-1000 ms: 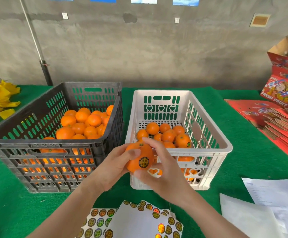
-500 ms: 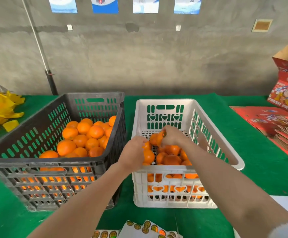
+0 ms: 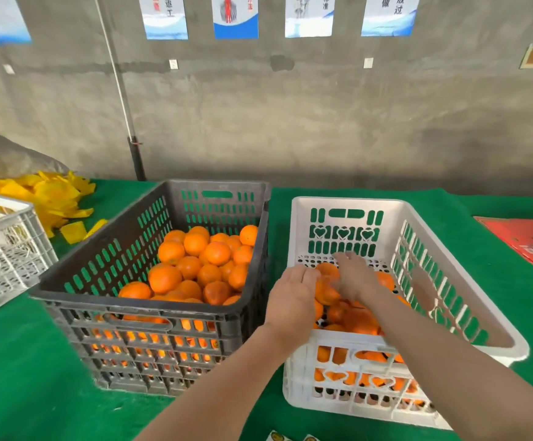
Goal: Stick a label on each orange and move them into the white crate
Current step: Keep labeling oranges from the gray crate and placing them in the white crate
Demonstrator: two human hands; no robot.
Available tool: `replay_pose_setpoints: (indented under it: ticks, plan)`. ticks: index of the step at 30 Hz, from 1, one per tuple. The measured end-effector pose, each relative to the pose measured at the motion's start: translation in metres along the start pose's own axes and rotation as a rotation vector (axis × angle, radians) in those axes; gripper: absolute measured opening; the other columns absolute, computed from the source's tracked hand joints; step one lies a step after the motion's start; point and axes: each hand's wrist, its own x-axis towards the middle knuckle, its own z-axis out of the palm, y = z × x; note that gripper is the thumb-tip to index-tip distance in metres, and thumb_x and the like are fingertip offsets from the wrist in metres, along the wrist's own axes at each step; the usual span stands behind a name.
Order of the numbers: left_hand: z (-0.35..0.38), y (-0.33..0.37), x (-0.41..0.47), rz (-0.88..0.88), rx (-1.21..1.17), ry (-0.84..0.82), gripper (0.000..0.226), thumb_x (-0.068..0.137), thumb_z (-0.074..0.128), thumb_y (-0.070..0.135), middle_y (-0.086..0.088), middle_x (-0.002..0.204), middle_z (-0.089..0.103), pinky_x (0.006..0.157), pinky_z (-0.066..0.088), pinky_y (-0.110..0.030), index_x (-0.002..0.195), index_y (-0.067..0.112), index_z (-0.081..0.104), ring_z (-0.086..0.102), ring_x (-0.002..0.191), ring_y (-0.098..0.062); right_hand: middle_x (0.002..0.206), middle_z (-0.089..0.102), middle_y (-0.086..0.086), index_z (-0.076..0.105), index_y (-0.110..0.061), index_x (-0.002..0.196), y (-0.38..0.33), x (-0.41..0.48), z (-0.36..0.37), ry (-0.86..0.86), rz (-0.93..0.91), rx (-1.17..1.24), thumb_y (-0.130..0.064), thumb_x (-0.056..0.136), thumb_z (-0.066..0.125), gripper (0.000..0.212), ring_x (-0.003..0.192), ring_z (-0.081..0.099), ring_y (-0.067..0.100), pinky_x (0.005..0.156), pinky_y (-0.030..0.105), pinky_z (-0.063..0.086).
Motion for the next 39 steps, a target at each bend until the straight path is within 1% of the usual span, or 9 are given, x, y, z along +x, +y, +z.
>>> replay_pose_setpoints:
  ticks: [4,8,15,21,24,27,32,36,39]
  plan:
    - [-0.028,0.005,-0.008,0.195,-0.001,0.2,0.034,0.059,0.072,-0.007,-0.005,0.081,0.06,0.062,0.047,-0.025,0.086,0.01,0.062,0.06,0.072,-0.022,0.132,0.05,0.01,0.05,-0.009,0.13,-0.037,-0.027,-0.019,0.356,-0.254,0.272,-0.014,0.089,0.06,0.043,0.124,0.044,0.025,0.104,0.031,0.032]
    - [-0.081,-0.045,0.006,-0.132,-0.115,0.21,0.023,0.086,0.052,-0.003,-0.007,0.102,0.063,0.075,0.037,-0.016,0.103,0.009,0.063,0.057,0.092,-0.019,0.114,0.063,0.006,0.062,-0.01,0.116,-0.085,-0.063,-0.031,0.486,-0.411,0.475,-0.016,0.09,0.061,0.026,0.107,0.057,0.019,0.093,0.029,0.043]
    - [-0.115,-0.151,0.006,-0.362,0.348,-0.856,0.032,0.093,0.055,0.031,-0.005,0.099,0.063,0.075,0.046,-0.029,0.111,0.006,0.064,0.058,0.089,-0.021,0.111,0.062,-0.005,0.064,-0.02,0.11,-0.156,-0.084,-0.028,0.326,-0.614,0.327,-0.036,0.09,0.06,0.026,0.104,0.051,0.014,0.088,0.03,0.043]
    - [-0.105,-0.157,0.007,-0.43,0.368,-1.023,0.027,0.096,0.045,0.025,-0.006,0.11,0.063,0.089,0.048,-0.036,0.109,0.012,0.063,0.062,0.099,-0.022,0.117,0.06,-0.002,0.062,-0.019,0.112,-0.159,-0.088,-0.032,0.263,-0.579,0.249,-0.035,0.093,0.055,0.026,0.111,0.048,0.015,0.093,0.034,0.043]
    - [-0.107,-0.161,0.005,-0.332,0.34,-0.986,0.023,0.097,0.047,0.025,-0.002,0.118,0.057,0.089,0.045,-0.034,0.116,0.015,0.055,0.056,0.102,-0.023,0.118,0.059,0.001,0.06,-0.013,0.115,-0.153,-0.112,-0.031,0.324,-0.593,0.363,-0.027,0.094,0.055,0.025,0.112,0.049,0.015,0.095,0.027,0.04]
    - [-0.118,-0.165,0.004,-0.378,0.05,-0.653,0.041,0.086,0.067,0.024,-0.002,0.108,0.056,0.08,0.048,-0.035,0.122,0.02,0.049,0.056,0.097,-0.022,0.1,0.063,-0.003,0.063,-0.013,0.105,-0.129,-0.156,-0.013,0.405,-0.578,0.57,-0.026,0.092,0.055,0.021,0.093,0.054,0.005,0.079,0.015,0.043]
    - [-0.149,-0.132,-0.015,-0.442,-0.822,0.065,0.057,0.059,0.088,0.016,-0.005,0.109,0.055,0.083,0.055,-0.048,0.1,0.036,0.053,0.058,0.105,-0.028,0.087,0.066,0.001,0.066,-0.006,0.086,-0.063,-0.201,0.054,-0.143,-0.383,0.391,-0.017,0.094,0.05,0.021,0.08,0.057,0.008,0.069,0.02,0.043]
    - [-0.16,-0.078,-0.058,-0.17,-1.03,-0.038,0.066,0.045,0.084,0.033,0.005,0.117,0.056,0.07,0.055,-0.032,0.103,0.048,0.056,0.059,0.103,-0.018,0.082,0.06,0.016,0.062,0.002,0.078,-0.032,-0.197,0.094,-0.491,-0.189,0.2,-0.027,0.094,0.05,0.035,0.083,0.058,0.029,0.079,0.038,0.046]
    - [-0.132,-0.047,-0.1,-0.218,-1.073,-0.224,0.068,0.044,0.084,0.033,0.018,0.116,0.057,0.068,0.053,-0.027,0.104,0.048,0.057,0.061,0.102,-0.014,0.058,0.048,-0.009,0.052,-0.021,0.051,-0.033,-0.194,0.105,-0.568,-0.179,0.369,-0.04,0.083,0.066,0.04,0.056,0.046,0.006,0.056,0.023,0.033]
